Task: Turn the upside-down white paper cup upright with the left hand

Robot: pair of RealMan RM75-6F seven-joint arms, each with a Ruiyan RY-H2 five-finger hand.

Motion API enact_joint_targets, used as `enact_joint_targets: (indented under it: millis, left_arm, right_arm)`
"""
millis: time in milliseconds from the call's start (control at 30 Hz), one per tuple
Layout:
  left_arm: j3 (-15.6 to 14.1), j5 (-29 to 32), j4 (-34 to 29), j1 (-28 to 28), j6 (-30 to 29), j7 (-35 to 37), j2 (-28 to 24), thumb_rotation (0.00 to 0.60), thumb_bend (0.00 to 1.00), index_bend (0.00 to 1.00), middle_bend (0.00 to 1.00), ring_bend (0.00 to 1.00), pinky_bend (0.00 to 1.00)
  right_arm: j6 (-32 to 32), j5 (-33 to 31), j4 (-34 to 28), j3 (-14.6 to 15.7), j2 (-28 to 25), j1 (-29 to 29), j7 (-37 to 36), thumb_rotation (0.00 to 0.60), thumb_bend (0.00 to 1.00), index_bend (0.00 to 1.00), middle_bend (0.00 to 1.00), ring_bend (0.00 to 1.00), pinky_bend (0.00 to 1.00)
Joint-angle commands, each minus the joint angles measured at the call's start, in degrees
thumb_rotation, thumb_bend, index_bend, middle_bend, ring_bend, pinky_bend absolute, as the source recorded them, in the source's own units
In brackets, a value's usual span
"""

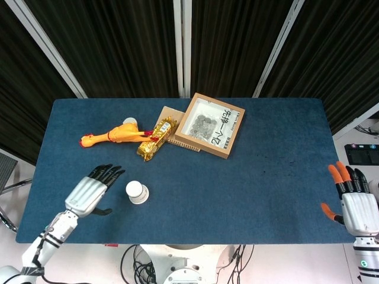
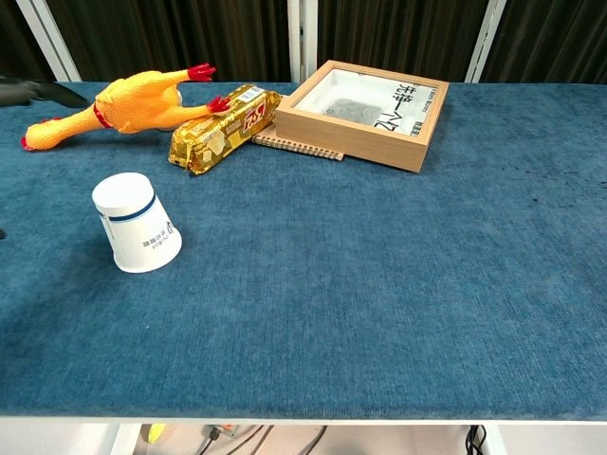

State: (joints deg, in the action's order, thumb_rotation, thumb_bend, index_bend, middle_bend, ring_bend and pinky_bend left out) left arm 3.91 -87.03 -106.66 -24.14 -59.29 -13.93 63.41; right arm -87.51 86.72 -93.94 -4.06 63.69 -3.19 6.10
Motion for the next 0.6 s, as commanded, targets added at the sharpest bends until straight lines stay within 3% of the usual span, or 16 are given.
enact_joint_targets:
  millis: [33, 233, 600]
  left_arm:
    - [1.7, 4.7, -0.3, -4.0, 3.8, -8.0, 4.4, 0.6, 0.09, 0.07, 0.02, 0.0, 0.1]
    - [2.2, 11.1, 0.2, -6.9, 4.7, -19.9, 9.3, 0.6, 0.09, 0.11, 0.02, 0.0, 0.1]
    - [1.6, 27.4, -1.3, -12.8, 5.2, -35.4, 13.3, 0.6, 0.1, 0.16, 0.05, 0.0, 0.09]
  right_arm:
    - [0.2, -0.2, 0.2, 0.0, 0.1, 0.0, -0.1, 0.6, 0.13, 0.0, 0.0, 0.0, 0.0]
    - [0.5, -1.0, 0.8, -0.1, 0.4, 0.1, -0.5, 0.6, 0.13, 0.0, 0.0, 0.0, 0.0]
    - [0.8, -1.9, 1.6, -0.3, 0.7, 0.3, -1.1, 0.6, 0.13, 0.0, 0.0, 0.0, 0.0]
